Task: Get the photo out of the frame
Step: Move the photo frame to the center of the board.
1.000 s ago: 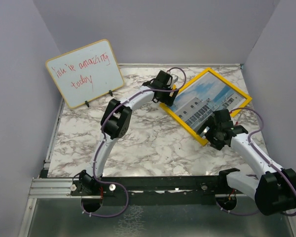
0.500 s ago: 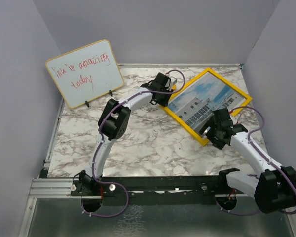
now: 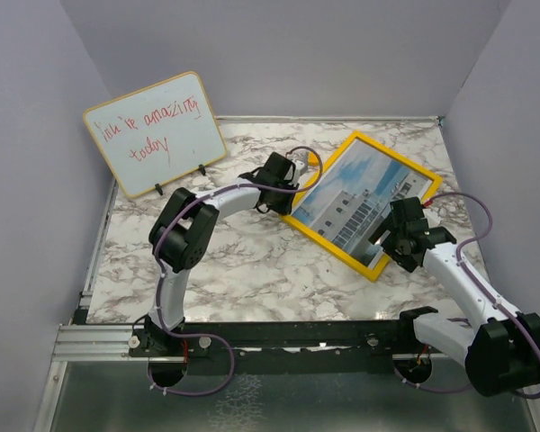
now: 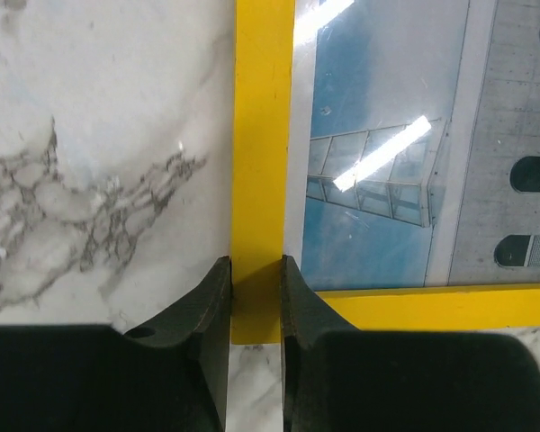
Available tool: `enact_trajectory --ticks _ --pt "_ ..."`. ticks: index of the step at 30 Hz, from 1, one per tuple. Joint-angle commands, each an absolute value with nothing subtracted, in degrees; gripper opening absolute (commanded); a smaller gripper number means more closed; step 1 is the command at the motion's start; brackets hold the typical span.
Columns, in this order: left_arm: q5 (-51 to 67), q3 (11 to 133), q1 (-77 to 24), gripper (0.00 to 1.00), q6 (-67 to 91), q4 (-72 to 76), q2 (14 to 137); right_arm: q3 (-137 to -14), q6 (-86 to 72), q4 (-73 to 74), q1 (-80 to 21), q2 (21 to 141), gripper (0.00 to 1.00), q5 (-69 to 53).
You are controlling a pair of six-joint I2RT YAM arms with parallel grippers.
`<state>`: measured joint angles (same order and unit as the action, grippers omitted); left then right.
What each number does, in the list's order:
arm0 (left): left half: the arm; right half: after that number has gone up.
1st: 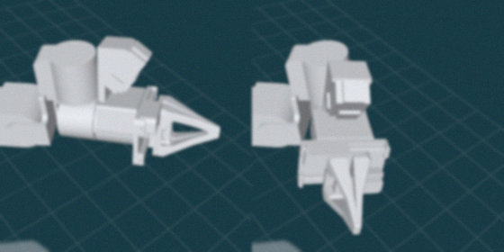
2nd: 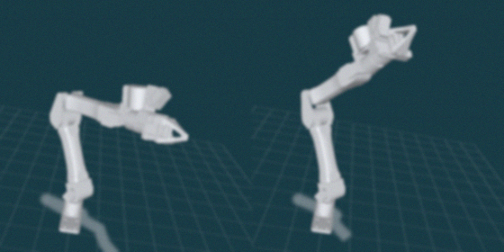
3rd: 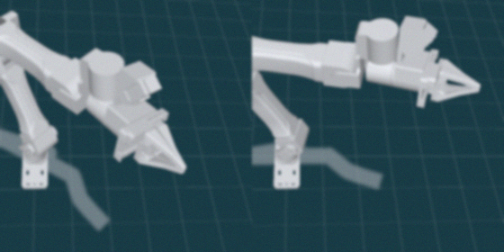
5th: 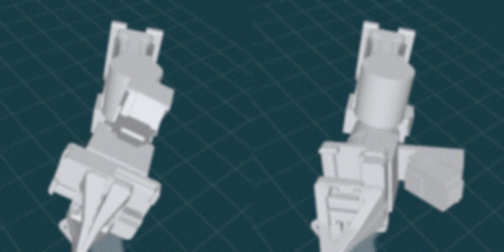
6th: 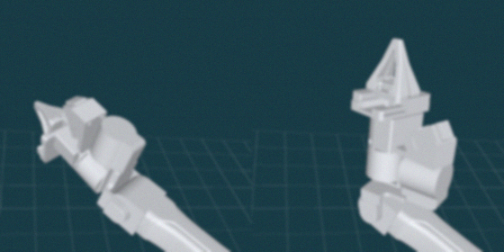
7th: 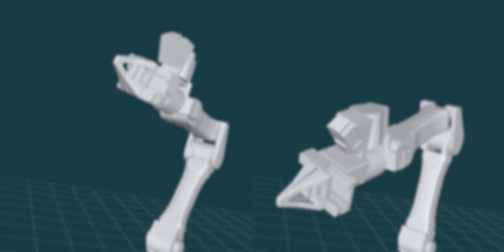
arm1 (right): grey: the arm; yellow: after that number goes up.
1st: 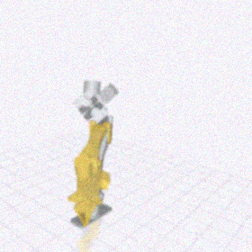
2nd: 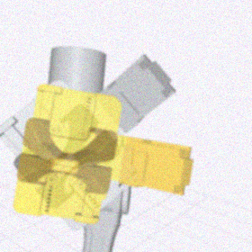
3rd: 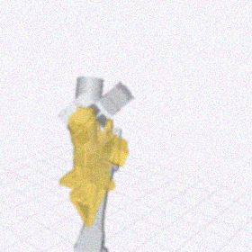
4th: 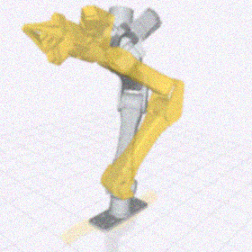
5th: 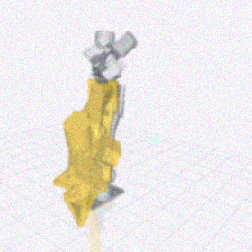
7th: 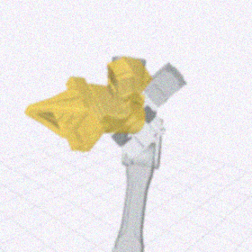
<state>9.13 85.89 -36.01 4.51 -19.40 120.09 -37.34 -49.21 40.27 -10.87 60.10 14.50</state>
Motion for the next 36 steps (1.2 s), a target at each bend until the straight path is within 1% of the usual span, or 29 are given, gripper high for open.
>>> enact_trajectory --ticks 1,3,5,8,12,17,21,28,32,36 --pt "10.1 70.6 -36.5 0.04 8.8 -22.9 115.9 -39.4 -49.8 43.0 -10.6 60.2 0.94 19.5" --pt "9.1 65.7 -36.5 0.03 11.0 -21.6 113.2 -39.7 -50.0 43.3 -10.6 61.2 0.96 20.4" --pt "7.4 60.8 -36.5 0.03 13.5 -19.7 110.4 -40.0 -49.8 43.2 -10.6 62.3 0.96 20.7" --pt "7.7 54.3 -36.5 0.03 16.0 -16.4 106.8 -40.4 -49.6 42.4 -10.5 64.1 0.97 20.2" --pt "8.3 49.5 -37.1 0.04 17.5 -15.5 104.2 -40.3 -49.3 40.9 -10.5 66.5 0.97 18.4" --pt "4.2 42.3 -37.3 0.04 25.7 -13.4 100.6 -39.7 -47.9 38.9 -10.5 69.4 0.98 15.9" --pt "3.2 36.4 -37.4 0.05 32.0 -10.8 96.8 -38.7 -46.6 37.5 -10.5 70.1 0.98 13.9" --pt "2.0 28.5 -38.4 0.06 37.5 -11.0 86.7 -38.7 -43.2 34.3 -10.5 70.7 0.98 8.7" --pt "3.9 25.1 -40.0 0.11 38.9 -11.4 80.1 -39.1 -41.3 33.0 -10.5 71.4 0.98 6.7" --pt "0.5 24.3 -42.3 0.14 42.4 -15.7 75.1 -39.3 -39.8 31.6 -10.5 73.4 0.98 3.2"
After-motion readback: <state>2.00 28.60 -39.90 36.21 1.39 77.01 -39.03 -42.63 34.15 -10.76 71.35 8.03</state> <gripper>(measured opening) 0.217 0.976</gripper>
